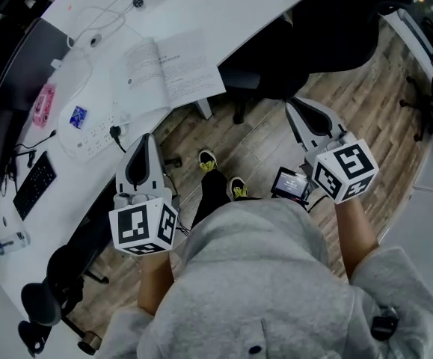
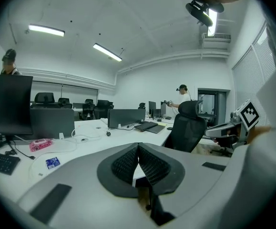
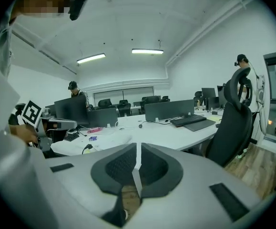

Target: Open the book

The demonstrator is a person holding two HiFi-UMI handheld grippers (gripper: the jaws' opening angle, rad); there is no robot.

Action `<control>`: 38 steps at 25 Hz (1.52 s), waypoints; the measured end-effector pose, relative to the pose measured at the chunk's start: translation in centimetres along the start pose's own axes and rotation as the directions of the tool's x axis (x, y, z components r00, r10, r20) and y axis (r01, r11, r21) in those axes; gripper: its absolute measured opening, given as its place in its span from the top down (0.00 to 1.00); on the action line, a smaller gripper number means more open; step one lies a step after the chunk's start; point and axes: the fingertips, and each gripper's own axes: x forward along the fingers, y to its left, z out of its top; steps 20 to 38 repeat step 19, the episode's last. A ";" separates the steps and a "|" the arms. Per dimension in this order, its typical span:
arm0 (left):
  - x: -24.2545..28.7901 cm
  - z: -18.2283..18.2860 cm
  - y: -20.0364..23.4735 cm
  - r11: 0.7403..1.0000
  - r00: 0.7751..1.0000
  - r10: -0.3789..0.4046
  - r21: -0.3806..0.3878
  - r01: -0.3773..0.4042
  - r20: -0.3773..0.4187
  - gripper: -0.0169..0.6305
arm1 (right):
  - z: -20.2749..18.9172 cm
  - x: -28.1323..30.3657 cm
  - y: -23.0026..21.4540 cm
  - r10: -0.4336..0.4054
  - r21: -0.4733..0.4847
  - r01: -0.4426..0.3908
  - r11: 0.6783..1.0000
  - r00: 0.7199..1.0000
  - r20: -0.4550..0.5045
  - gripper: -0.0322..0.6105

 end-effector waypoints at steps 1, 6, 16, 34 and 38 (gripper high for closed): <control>-0.5 -0.1 -0.8 1.000 1.000 0.001 0.003 -0.001 0.004 0.96 | -0.4 -0.8 -0.1 -0.003 0.003 0.003 1.000 1.000 0.001 0.87; -3.1 -0.7 -3.2 1.000 1.000 0.025 0.002 -0.025 0.015 0.96 | -1.8 -3.6 0.3 0.011 0.016 -0.011 1.000 1.000 0.011 0.87; -6.2 -0.3 -5.8 0.998 0.998 0.059 0.002 -0.059 0.034 0.96 | -1.2 -6.7 1.0 0.050 0.015 -0.051 0.999 0.997 0.051 0.87; -7.3 -0.4 -6.7 0.998 0.998 0.062 0.005 -0.062 0.033 0.96 | -1.1 -7.8 1.2 0.055 0.012 -0.055 0.998 0.997 0.061 0.87; -7.3 -0.4 -6.7 0.998 0.998 0.062 0.005 -0.062 0.033 0.96 | -1.1 -7.8 1.2 0.055 0.012 -0.055 0.998 0.997 0.061 0.87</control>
